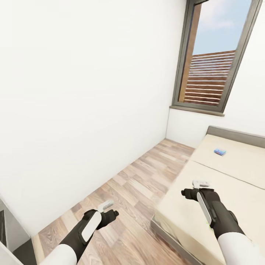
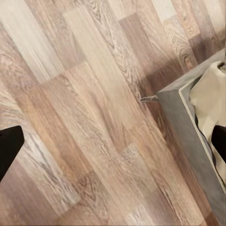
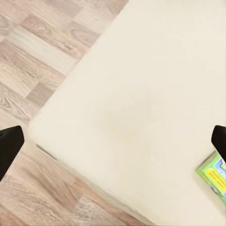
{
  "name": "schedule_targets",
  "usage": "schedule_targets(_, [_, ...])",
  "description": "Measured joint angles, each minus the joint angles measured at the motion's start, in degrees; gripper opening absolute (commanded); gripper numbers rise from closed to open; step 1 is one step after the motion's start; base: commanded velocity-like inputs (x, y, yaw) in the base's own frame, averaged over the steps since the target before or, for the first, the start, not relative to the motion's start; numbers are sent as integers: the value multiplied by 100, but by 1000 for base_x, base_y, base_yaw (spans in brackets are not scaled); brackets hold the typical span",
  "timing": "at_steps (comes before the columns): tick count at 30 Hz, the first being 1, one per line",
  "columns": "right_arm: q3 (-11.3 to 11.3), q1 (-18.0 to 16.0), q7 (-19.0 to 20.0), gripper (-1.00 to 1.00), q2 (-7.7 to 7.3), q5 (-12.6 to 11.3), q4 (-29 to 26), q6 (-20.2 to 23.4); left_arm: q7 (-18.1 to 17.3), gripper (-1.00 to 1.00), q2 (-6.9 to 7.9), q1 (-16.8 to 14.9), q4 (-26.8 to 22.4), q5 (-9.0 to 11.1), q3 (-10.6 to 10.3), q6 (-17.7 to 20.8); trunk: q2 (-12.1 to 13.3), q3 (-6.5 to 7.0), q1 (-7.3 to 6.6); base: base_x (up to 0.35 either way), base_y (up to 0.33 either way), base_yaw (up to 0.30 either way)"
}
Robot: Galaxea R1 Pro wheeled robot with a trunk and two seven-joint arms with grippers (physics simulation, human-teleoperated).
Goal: Put all the toys in the child's room - the three board games (two on the bed and one on the table), the two jigsaw puzzles on the table, and the tennis ball on the table - inside the toy box on the table in the child's room.
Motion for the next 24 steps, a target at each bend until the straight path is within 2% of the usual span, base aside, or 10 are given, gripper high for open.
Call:
schedule_targets(8, [0, 3, -2, 100, -4, 0, 2, 0, 1, 100, 0, 0, 0, -1, 1, 0, 0, 0, 0, 300, 226, 88])
schedule_targets(24, [-9, -1, 9, 100, -16, 0, 0, 1, 3, 100, -2, 0, 1, -30, -8, -1, 0, 0, 0, 307, 198, 11])
